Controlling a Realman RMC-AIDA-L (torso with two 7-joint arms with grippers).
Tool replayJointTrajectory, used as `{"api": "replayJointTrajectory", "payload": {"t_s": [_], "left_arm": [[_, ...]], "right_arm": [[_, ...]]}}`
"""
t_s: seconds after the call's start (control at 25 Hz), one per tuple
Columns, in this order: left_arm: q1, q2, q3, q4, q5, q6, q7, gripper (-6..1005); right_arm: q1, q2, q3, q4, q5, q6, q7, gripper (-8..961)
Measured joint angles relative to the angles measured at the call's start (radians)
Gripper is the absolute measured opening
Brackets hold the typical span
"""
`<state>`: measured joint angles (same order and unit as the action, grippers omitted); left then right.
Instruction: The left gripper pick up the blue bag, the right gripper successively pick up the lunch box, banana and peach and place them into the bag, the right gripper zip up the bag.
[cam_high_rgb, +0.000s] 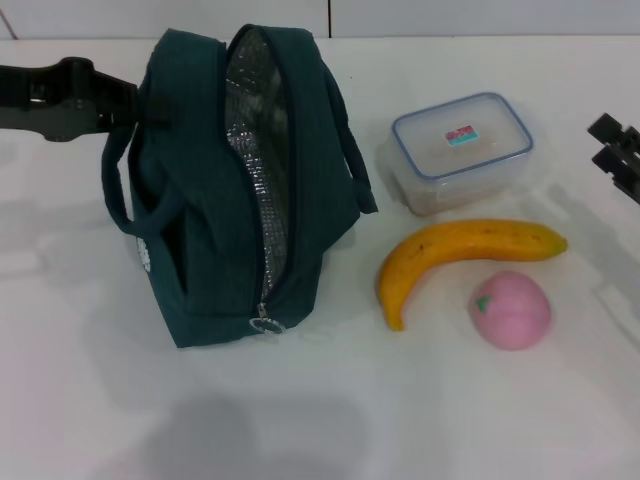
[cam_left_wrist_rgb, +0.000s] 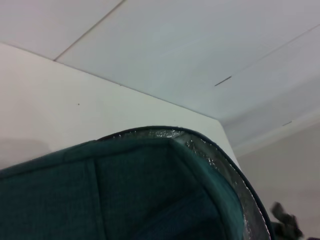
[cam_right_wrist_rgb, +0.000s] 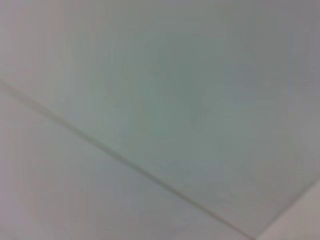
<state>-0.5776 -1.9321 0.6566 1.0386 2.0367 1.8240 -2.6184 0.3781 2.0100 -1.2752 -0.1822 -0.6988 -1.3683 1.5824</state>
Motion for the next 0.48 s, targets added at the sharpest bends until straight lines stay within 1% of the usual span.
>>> {"api": "replayJointTrajectory", "payload": {"t_s": [0.16, 0.32, 0.48], "left_arm": [[-0.017, 0.001, 0.001, -0.03, -0.004, 0.0, 0.021, 44], [-0.034, 0.008, 0.001, -0.054, -0.004, 0.0, 0.037, 41], [-0.058, 0.009, 0.002, -0.057, 0.0, -0.001, 0.045, 39]], "right_arm": [[0.056, 0.004, -0.001, 0.002, 0.003, 0.144, 0.069, 873], [0.122, 0.012, -0.004, 0.02, 0.004, 0.259, 0.102, 873], [0.177, 0.018, -0.007, 0.044, 0.004, 0.355, 0.128, 872]]}}
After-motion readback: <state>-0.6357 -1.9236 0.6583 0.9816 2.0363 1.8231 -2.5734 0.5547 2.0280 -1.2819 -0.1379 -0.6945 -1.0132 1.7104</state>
